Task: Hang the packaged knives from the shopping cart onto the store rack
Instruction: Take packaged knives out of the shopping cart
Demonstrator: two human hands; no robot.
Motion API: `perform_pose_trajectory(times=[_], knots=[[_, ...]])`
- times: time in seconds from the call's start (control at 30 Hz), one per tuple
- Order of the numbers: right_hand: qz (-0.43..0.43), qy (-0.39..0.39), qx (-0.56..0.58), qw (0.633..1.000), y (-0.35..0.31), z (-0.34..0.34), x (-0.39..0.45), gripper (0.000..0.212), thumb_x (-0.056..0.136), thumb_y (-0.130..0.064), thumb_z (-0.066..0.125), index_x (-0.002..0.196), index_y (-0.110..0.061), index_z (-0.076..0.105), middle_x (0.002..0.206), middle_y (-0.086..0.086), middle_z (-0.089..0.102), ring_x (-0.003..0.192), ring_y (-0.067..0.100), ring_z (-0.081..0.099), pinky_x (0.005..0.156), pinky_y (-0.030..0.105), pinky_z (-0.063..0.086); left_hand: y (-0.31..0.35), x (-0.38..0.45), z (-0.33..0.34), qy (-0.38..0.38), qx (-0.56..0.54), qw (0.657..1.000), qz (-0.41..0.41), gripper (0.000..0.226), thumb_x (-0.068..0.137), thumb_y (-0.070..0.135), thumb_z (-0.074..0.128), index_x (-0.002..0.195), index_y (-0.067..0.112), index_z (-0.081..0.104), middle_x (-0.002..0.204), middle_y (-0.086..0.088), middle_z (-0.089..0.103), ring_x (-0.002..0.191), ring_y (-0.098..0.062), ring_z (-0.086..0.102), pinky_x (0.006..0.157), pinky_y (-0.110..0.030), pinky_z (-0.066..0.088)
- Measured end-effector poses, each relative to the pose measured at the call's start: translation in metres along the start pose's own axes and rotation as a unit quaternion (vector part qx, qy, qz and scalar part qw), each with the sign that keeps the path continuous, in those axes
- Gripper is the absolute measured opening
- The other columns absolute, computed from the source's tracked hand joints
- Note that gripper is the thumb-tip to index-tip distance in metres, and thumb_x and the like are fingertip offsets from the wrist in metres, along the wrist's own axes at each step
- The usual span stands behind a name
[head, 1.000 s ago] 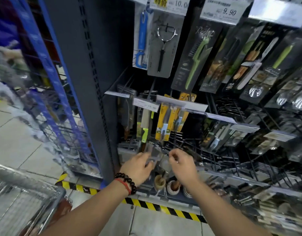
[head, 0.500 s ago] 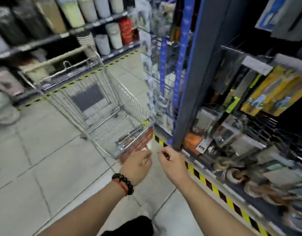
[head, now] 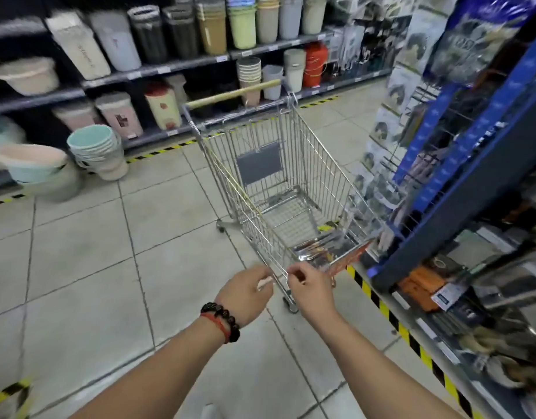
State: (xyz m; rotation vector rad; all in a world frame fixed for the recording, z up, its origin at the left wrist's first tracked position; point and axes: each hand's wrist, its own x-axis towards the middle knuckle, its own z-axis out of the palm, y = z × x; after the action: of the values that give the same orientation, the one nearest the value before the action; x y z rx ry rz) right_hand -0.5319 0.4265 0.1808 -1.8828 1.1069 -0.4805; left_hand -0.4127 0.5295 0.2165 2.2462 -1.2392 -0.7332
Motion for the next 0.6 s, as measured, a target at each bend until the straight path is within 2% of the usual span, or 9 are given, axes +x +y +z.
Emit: perform_pose_trajectory(times=[0.03,0.1,0.17,0.23,0.33,0.47,0.53,0.6], knots=[[0.017,-0.003,0.005,1.000,-0.009,0.019,0.002,0.013,0.084,-0.008,0.060,0.088,-0.015,0.070,0.080,-0.003,0.068,0.077,0.013,0.059,0.065,0.017,0.039,-0.016,0.001,-0.013,-0.005,-0.004,1.000,-0.004,0.025,0.094,0.029,0.049,0.116,0.027,0.060,0.119,0.007,0.062,0.109,-0.013,0.056,0.093,-0.026,0.043],[0.038,0.001,0.012,0.999,-0.027,0.055,0.007,0.014,0.085,-0.008,0.059,0.085,-0.020,0.067,0.077,-0.006,0.066,0.077,0.013,0.060,0.063,0.010,0.038,-0.045,0.009,-0.036,-0.013,-0.012,1.000,0.000,0.022,0.092,0.028,0.051,0.111,0.027,0.061,0.116,0.006,0.064,0.106,-0.015,0.058,0.092,-0.030,0.046],[0.054,0.021,0.009,0.998,-0.042,0.082,0.012,0.015,0.084,-0.007,0.060,0.084,-0.020,0.068,0.076,-0.006,0.065,0.075,0.011,0.058,0.062,0.005,0.037,-0.065,0.019,-0.055,-0.024,-0.005,1.000,0.016,0.024,0.091,0.029,0.051,0.113,0.026,0.061,0.118,0.006,0.064,0.111,-0.015,0.057,0.094,-0.029,0.044],[0.062,0.040,0.010,0.997,-0.054,0.099,0.018,0.015,0.083,-0.006,0.060,0.084,-0.018,0.068,0.075,-0.007,0.064,0.071,0.007,0.056,0.062,0.006,0.036,-0.079,0.033,-0.071,-0.040,0.000,0.999,0.035,0.029,0.091,0.030,0.050,0.118,0.023,0.060,0.122,0.005,0.063,0.115,-0.015,0.055,0.097,-0.028,0.043],[0.093,0.067,0.026,0.993,-0.064,0.108,0.029,0.016,0.083,-0.006,0.059,0.084,-0.020,0.068,0.076,-0.007,0.066,0.072,0.005,0.057,0.065,0.015,0.040,-0.087,0.056,-0.086,-0.068,-0.026,0.996,0.048,0.028,0.091,0.028,0.051,0.117,0.023,0.061,0.120,0.004,0.064,0.113,-0.015,0.056,0.097,-0.029,0.044],[0.137,0.120,0.052,0.982,-0.068,0.105,0.053,0.018,0.085,-0.003,0.060,0.083,-0.019,0.067,0.070,-0.009,0.062,0.064,0.005,0.054,0.056,0.006,0.039,-0.081,0.100,-0.090,-0.122,-0.047,0.989,0.071,0.026,0.092,0.029,0.052,0.114,0.023,0.062,0.116,0.003,0.065,0.110,-0.016,0.058,0.097,-0.033,0.045],[0.146,0.135,0.060,0.978,-0.065,0.104,0.072,0.019,0.085,-0.003,0.060,0.079,-0.021,0.066,0.067,-0.008,0.060,0.063,0.009,0.053,0.055,0.010,0.039,-0.074,0.121,-0.093,-0.140,-0.043,0.985,0.094,0.026,0.091,0.033,0.051,0.114,0.026,0.062,0.116,0.005,0.064,0.109,-0.015,0.058,0.097,-0.035,0.046],[0.148,0.154,0.059,0.975,-0.064,0.103,0.100,0.022,0.084,-0.005,0.060,0.077,-0.025,0.065,0.069,-0.009,0.062,0.067,0.008,0.055,0.062,0.018,0.041,-0.069,0.150,-0.100,-0.157,-0.030,0.979,0.125,0.026,0.091,0.031,0.050,0.114,0.027,0.061,0.117,0.005,0.063,0.106,-0.014,0.058,0.095,-0.033,0.048]])
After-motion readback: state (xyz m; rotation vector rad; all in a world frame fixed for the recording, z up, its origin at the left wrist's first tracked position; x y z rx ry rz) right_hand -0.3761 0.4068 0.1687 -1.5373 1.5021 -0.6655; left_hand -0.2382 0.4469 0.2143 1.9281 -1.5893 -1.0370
